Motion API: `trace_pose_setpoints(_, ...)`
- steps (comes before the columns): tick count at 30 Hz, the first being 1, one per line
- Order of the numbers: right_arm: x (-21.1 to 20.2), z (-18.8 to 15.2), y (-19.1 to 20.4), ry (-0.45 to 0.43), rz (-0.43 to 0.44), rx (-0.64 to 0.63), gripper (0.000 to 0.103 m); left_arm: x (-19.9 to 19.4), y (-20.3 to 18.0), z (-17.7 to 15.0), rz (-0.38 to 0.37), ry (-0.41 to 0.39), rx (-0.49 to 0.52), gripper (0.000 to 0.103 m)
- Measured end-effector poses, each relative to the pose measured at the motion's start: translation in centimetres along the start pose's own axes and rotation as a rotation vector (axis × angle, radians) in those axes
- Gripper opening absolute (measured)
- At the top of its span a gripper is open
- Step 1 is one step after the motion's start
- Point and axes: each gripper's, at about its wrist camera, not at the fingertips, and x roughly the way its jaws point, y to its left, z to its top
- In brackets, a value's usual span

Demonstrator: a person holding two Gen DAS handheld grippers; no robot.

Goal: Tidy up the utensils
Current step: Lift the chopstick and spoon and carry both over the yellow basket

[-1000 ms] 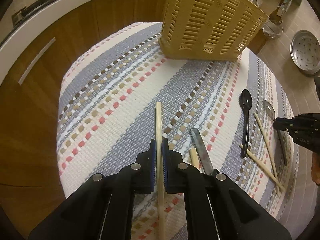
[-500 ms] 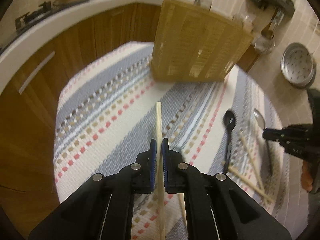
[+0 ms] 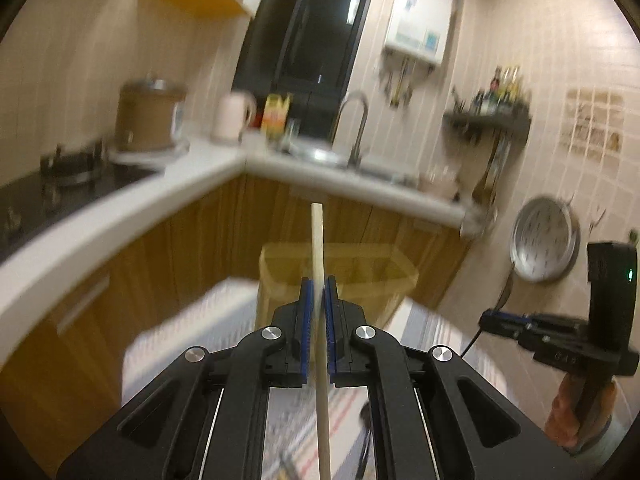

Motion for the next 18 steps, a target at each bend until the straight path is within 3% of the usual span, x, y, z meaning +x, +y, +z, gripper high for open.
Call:
trace_pose_setpoints(8, 0.0, 5.6, -0.2, -0.122, 0.009, 0.015, 0.010, 0.8, -1.1, 5.5, -0.059, -0.235, 0.014, 0.004)
trace_pose_setpoints(13, 0.5, 8.5, -0.9, -0.188, -0.047, -0.003, 0.010, 3.0, -1.3, 7.4, -0.024, -0.342, 0.045, 0.004)
trace_pose_setpoints(18, 3.1, 9.1, -1.2, -0.204, -0.085, -0.034, 0.010, 7.0, -0.5, 7.3, 0.031, -0.384, 0.058, 0.004)
